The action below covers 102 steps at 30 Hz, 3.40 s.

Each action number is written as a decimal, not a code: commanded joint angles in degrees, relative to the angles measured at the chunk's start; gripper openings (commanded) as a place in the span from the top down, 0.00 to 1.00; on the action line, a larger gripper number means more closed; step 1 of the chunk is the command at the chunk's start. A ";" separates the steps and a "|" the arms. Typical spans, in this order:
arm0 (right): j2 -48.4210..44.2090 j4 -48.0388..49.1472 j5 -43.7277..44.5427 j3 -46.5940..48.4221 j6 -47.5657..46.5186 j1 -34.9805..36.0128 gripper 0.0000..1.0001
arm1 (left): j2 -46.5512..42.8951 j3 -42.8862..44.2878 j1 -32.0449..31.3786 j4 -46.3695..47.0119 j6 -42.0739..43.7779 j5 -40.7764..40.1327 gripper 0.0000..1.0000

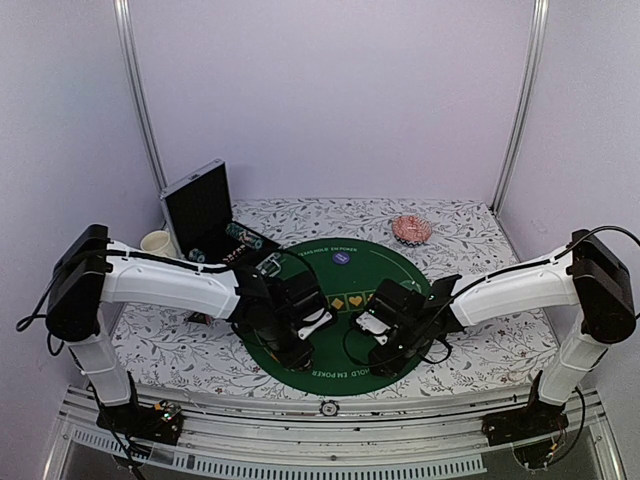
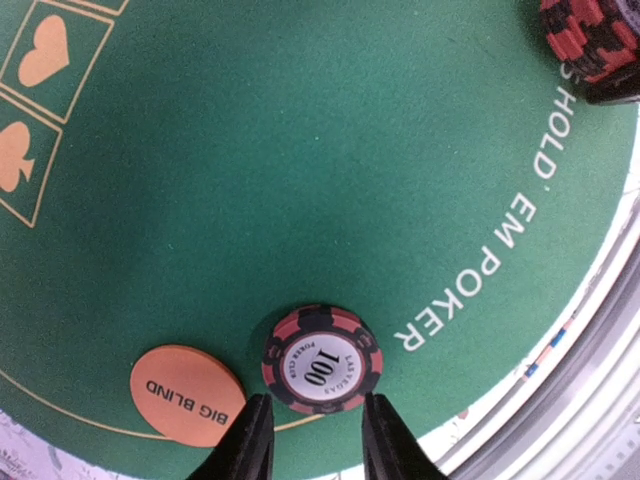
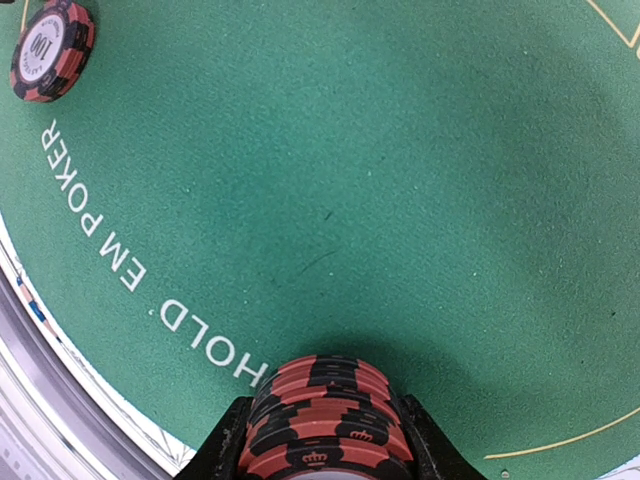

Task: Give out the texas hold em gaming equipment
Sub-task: Place the poker chips pile in the big blind area, then pick up the poker chip from the corner of the board.

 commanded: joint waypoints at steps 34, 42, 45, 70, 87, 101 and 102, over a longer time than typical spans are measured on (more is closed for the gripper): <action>28.49 -23.94 7.46 36.93 -3.06 10.23 0.94 | -21.84 -10.58 23.38 -0.16 -3.95 -0.01 0.57; 29.40 -23.86 7.79 37.85 -2.79 8.91 0.93 | -22.01 -11.02 23.38 -0.12 -4.05 -0.15 0.57; 29.23 -23.98 8.96 37.92 -2.41 8.61 0.89 | -22.12 -11.13 23.38 -0.12 -4.08 -0.19 0.57; 25.84 -20.69 4.64 38.38 -2.86 8.72 0.02 | -22.19 -11.74 23.38 0.58 -3.77 0.70 0.56; 0.28 -0.97 -15.41 17.95 -2.82 9.28 0.26 | -24.39 -12.03 23.07 1.55 -2.67 3.13 0.56; -4.63 23.50 -21.72 -3.33 8.22 8.95 0.51 | -39.67 -28.65 -9.18 22.16 7.08 9.90 0.59; -4.55 24.69 -22.14 -4.40 8.88 8.65 0.53 | -39.21 -30.13 -10.98 23.97 8.77 10.13 0.60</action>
